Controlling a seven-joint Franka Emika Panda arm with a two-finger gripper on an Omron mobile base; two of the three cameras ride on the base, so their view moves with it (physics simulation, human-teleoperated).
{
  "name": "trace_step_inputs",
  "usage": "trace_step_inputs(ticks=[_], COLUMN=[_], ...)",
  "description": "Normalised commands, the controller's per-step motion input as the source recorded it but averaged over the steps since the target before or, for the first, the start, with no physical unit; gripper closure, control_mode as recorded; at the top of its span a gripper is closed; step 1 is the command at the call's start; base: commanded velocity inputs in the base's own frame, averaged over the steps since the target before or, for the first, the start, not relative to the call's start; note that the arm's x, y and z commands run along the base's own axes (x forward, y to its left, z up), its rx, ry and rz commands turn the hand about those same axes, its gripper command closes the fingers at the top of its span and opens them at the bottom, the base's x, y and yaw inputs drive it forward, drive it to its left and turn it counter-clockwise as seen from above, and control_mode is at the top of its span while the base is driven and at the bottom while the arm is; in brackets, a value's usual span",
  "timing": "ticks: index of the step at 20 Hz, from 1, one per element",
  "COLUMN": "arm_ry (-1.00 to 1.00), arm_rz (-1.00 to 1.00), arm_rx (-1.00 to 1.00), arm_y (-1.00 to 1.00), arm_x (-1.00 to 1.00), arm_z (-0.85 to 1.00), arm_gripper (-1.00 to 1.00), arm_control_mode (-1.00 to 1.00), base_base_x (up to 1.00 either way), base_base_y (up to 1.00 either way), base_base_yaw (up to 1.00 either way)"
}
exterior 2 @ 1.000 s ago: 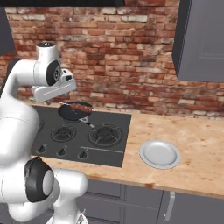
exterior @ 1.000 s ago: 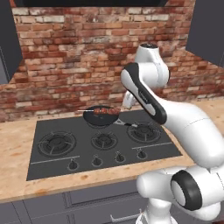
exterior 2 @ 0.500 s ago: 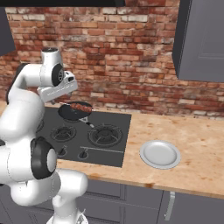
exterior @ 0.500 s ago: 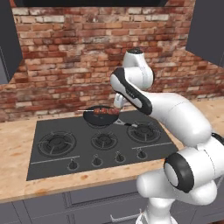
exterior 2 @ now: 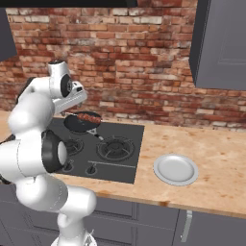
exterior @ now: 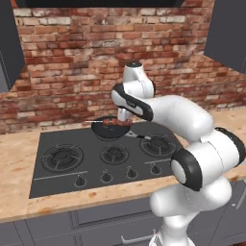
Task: Place the cold items (corn and pear) from the fridge in one tupperware on the dining counter. Place the warm items (kebab skewer and hot dog) in the stove area in another tupperware.
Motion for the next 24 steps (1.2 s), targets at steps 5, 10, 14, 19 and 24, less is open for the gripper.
trace_step_inputs(ticks=[5, 10, 14, 19, 24], arm_ry=[0.00, 0.00, 0.00, 0.00, 0.00], arm_rz=[0.00, 0.00, 0.00, 0.00, 0.00], arm_rx=[0.00, -0.01, -0.04, 0.00, 0.00], arm_y=[0.13, 0.11, 0.07, 0.01, 0.00], arm_x=[0.56, 0.53, 0.49, 0.49, 0.53], arm_z=[-0.31, -0.33, -0.37, -0.33, -0.29], arm_gripper=[-1.00, -1.00, -1.00, -1.00, -1.00], arm_control_mode=[-1.00, -1.00, -1.00, -1.00, -1.00], base_base_x=[0.00, 0.00, 0.00, 0.00, 0.00], base_base_y=[0.00, 0.00, 0.00, 0.00, 0.00], base_base_yaw=[0.00, 0.00, 0.00, 0.00, 0.00])
